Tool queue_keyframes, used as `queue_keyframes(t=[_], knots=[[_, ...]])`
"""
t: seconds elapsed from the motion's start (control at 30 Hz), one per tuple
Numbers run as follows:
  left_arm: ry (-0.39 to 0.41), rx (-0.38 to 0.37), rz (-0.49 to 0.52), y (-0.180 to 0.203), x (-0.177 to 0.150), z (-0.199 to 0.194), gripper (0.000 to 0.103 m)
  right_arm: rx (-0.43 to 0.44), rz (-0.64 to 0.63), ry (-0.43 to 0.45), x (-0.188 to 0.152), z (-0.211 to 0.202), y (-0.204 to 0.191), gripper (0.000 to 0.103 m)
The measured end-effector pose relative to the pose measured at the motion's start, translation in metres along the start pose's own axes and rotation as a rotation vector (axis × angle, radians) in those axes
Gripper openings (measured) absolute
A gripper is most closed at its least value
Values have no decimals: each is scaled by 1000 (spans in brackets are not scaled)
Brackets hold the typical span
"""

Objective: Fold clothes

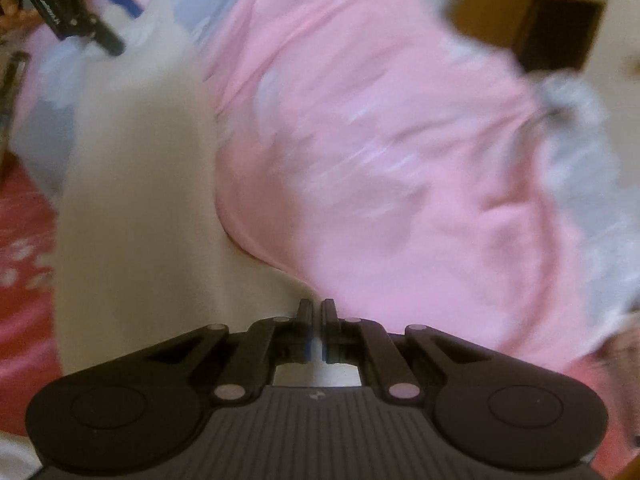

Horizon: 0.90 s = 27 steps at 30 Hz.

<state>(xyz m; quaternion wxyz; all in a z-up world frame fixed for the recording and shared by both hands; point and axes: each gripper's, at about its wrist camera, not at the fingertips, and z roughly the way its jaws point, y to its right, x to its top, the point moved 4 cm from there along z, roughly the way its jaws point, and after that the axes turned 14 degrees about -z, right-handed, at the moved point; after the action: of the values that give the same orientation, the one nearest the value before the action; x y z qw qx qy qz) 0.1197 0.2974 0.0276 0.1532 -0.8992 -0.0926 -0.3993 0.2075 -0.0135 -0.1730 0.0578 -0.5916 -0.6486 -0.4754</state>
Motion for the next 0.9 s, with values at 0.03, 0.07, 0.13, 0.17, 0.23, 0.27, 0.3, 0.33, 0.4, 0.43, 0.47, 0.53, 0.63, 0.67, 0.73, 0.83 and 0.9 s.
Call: queue_keyframes(t=[0.03,0.07,0.13,0.17,0.23,0.27,0.3,0.33,0.4,0.43,0.47,0.53,0.63,0.67,0.73,0.83,0.9], knots=[[1,3,2,1,0,0,80,-59,-4,9,-1,-8,-1,3],[2,5,3,1,0,0,80,-113,-7,18,-3,-15,-1,3],[7,11,8,2,0,0,80,-181,-4,28,-8,-20,5,3],[9,14,8,2,-1,0,80,-213,-1,33,-11,-21,8,3],[13,19,8,3,-2,-1,80,-255,9,40,-12,-18,10,3],[15,21,9,3,-2,-2,80,-273,14,41,-13,-17,6,3],[15,23,10,3,-3,-2,80,-287,18,39,-14,-15,2,3],[16,25,11,3,-3,-2,80,-284,20,29,-14,-10,-1,3],[16,33,19,4,-3,-1,80,-274,34,20,-12,2,-4,3],[14,37,22,5,-3,0,80,-250,55,8,-12,12,-6,3],[12,41,23,5,-2,0,80,-232,74,-2,-12,24,-5,3],[10,47,23,6,-1,0,80,-170,139,-24,-14,46,-4,3],[5,51,24,6,-1,0,80,-34,274,-60,-21,77,1,4],[3,52,23,6,-1,0,80,16,327,-71,-23,84,5,5],[-4,52,18,6,0,0,80,91,473,-74,-31,86,24,5],[-23,39,10,5,2,0,84,190,806,-53,-53,74,68,25],[-32,33,9,6,3,0,89,162,1040,29,-76,48,103,39]])
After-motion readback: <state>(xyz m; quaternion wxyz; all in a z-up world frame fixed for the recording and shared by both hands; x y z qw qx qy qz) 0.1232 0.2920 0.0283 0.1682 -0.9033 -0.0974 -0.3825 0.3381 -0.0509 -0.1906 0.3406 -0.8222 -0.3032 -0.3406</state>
